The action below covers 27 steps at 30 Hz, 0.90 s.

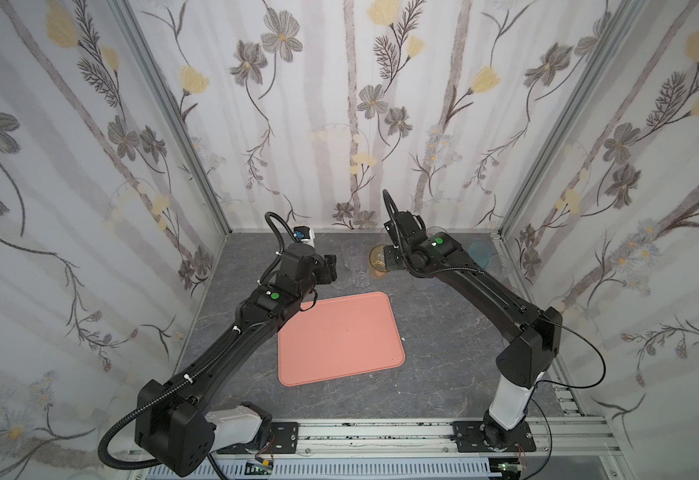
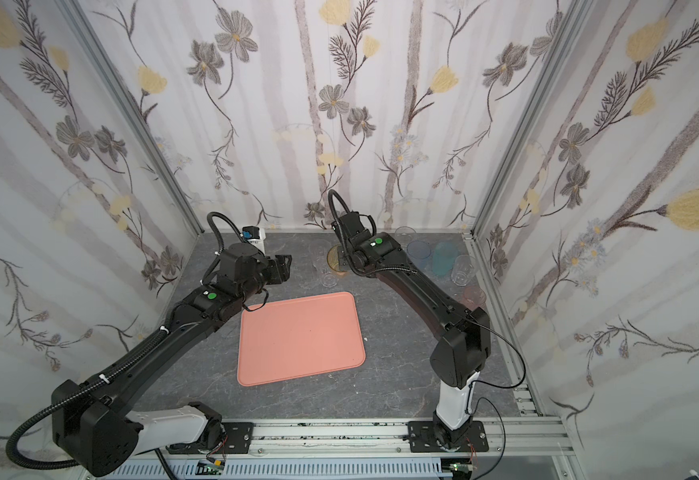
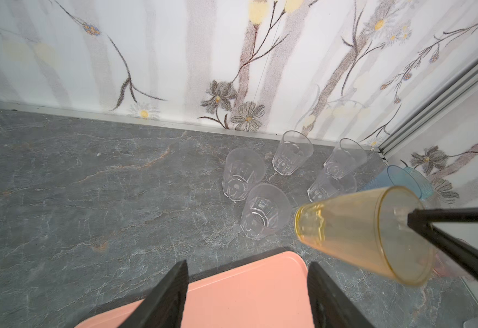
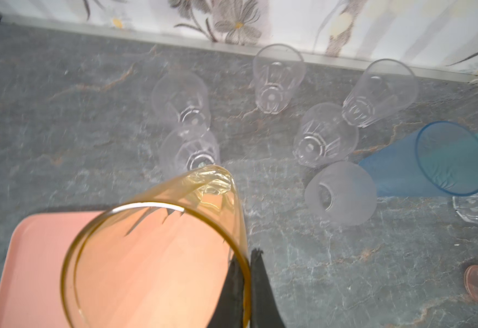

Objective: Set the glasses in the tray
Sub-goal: 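Carry the yellow glass above the tray with the right gripper while left grasps it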

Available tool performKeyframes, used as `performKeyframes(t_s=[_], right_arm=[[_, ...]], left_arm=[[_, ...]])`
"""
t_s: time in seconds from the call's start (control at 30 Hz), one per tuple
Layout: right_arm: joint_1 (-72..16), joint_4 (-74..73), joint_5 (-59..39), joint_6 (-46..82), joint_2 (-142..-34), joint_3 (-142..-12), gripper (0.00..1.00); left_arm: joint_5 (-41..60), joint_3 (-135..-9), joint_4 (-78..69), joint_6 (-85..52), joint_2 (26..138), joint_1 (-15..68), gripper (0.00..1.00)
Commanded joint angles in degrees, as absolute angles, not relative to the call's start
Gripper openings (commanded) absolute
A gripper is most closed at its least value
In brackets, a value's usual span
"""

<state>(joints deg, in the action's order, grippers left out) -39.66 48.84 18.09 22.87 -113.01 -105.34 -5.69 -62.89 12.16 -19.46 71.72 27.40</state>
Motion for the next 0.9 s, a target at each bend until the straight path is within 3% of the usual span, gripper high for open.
performKeyframes(t_s=[0.0,0.1,0.27,0.63,0.87], right_arm=[[-43.31,51.61,15.56,24.07,-113.28,-104.41,0.00],[-46.59,49.95,12.27,25.37,-115.99,-104.87,0.00],[-50.46,50.27,9.20,25.84,-122.77,-108.90,0.00],[-52.47,51.53,8.35,25.13,-129.67,-114.44,0.05],[-52.65,50.06,8.13,25.65,-131.02,-114.38,0.09]], left_arm=[[2.21,-63.02,18.28,-21.44,70.34,24.87,0.69],[9.02,-60.87,19.44,-22.67,70.22,22.42,0.67],[12.22,-58.15,20.83,-22.93,70.33,21.99,0.66],[11.60,-54.74,20.65,-22.86,73.81,22.22,0.64],[10.75,-54.15,20.30,-21.91,76.21,22.30,0.55]])
